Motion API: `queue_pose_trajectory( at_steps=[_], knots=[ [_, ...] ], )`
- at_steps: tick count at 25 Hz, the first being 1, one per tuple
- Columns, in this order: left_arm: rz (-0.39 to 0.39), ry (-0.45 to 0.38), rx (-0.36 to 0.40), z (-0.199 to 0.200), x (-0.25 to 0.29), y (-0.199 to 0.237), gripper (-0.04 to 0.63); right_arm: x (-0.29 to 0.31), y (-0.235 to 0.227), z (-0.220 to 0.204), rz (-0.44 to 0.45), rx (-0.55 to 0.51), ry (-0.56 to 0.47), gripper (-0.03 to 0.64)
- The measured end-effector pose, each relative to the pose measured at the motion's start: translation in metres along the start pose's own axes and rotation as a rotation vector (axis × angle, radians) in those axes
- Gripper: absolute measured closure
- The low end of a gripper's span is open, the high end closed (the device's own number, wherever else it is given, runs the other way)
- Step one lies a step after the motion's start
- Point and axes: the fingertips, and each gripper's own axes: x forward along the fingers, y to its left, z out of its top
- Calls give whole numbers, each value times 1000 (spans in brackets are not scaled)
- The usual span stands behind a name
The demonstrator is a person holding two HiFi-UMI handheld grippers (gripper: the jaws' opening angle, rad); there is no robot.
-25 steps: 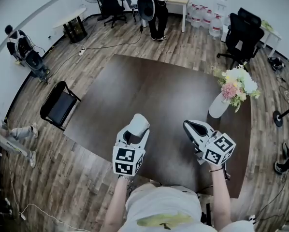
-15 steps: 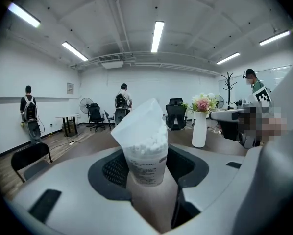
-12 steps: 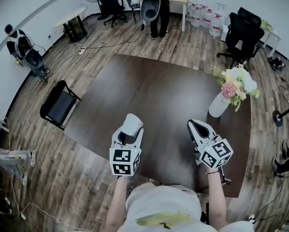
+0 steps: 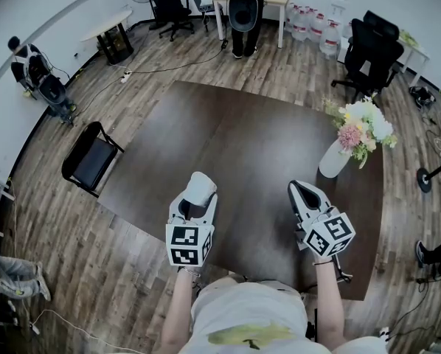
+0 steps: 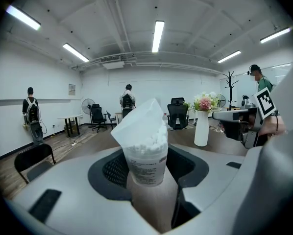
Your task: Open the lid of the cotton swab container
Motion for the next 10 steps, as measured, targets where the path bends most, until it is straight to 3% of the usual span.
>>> queue_pose_trajectory(
  at_steps=[10],
  knots=[
    [-3, 6, 5, -2, -2, -1, 359, -4, -3, -1, -19, 11, -11, 597]
  ],
)
